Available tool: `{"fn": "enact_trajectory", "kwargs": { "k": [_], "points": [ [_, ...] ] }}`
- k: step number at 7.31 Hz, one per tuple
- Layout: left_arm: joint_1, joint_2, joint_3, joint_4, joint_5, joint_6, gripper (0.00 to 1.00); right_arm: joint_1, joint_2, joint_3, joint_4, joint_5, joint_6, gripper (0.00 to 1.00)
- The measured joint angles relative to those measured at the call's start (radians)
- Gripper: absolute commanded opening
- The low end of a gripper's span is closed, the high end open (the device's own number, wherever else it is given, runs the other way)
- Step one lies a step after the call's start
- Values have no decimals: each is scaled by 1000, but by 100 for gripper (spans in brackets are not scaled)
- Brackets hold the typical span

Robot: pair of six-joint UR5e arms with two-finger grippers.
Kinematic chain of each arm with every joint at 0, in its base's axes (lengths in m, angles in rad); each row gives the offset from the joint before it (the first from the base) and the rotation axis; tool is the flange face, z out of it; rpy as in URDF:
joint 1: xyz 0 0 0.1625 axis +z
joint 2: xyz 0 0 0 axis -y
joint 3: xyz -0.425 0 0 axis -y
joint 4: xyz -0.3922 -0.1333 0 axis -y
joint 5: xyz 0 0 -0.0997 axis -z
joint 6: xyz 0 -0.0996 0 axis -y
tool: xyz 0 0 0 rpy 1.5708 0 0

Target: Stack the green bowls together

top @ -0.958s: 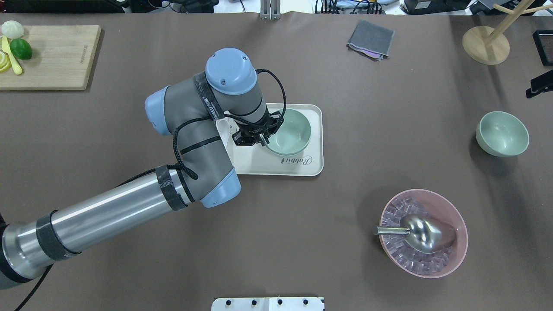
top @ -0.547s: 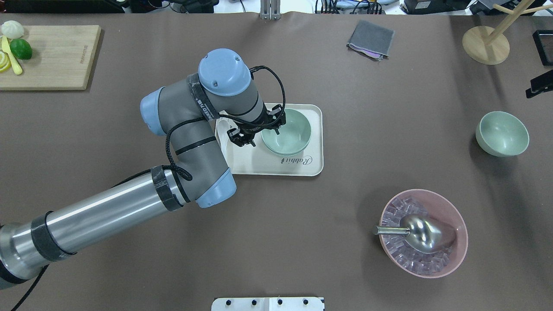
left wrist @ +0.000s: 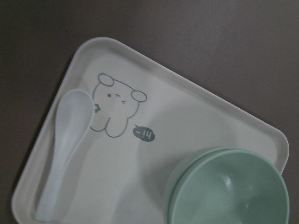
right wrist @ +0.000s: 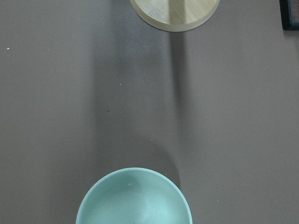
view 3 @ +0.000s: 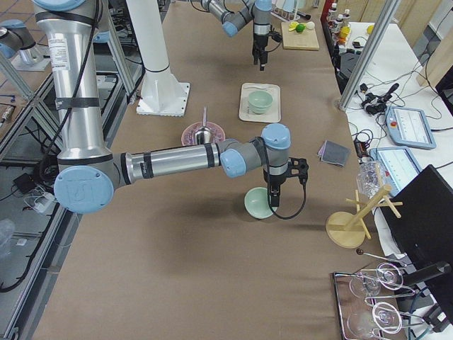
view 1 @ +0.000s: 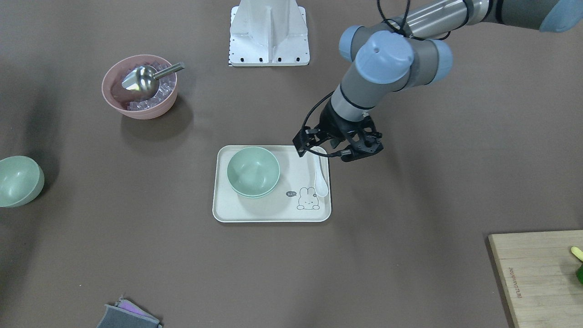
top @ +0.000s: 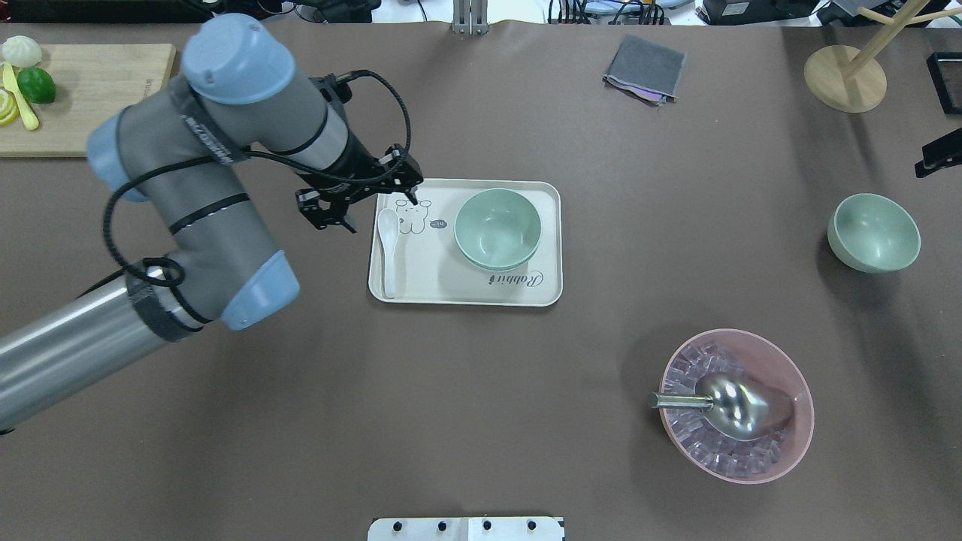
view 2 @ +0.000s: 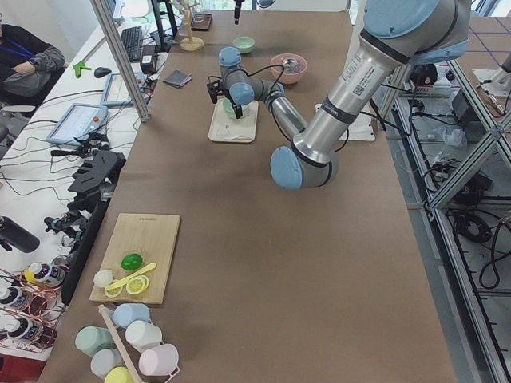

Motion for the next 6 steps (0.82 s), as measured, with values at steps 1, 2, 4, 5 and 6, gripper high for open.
{"fn": "enact_trajectory", "kwargs": {
  "k": [1,2,4,5,6],
  "points": [
    [-42,89,-88,62,-15,144,98,-5,-7,-3,3,-1,0,100],
    [-96,172,-142,97,-37,297,98,-11,-15,-6,4,-1,0,98],
    [-237,314,-177,114,-126,587,98,-33,-22,-20,7,-1,1,94],
    [-305,374,-181,116,-169,711,98,-48,-24,-42,26,-2,1,94],
    [-352,415,-182,118,-195,793,98,-60,-28,-84,82,-5,1,92]
  ]
}}
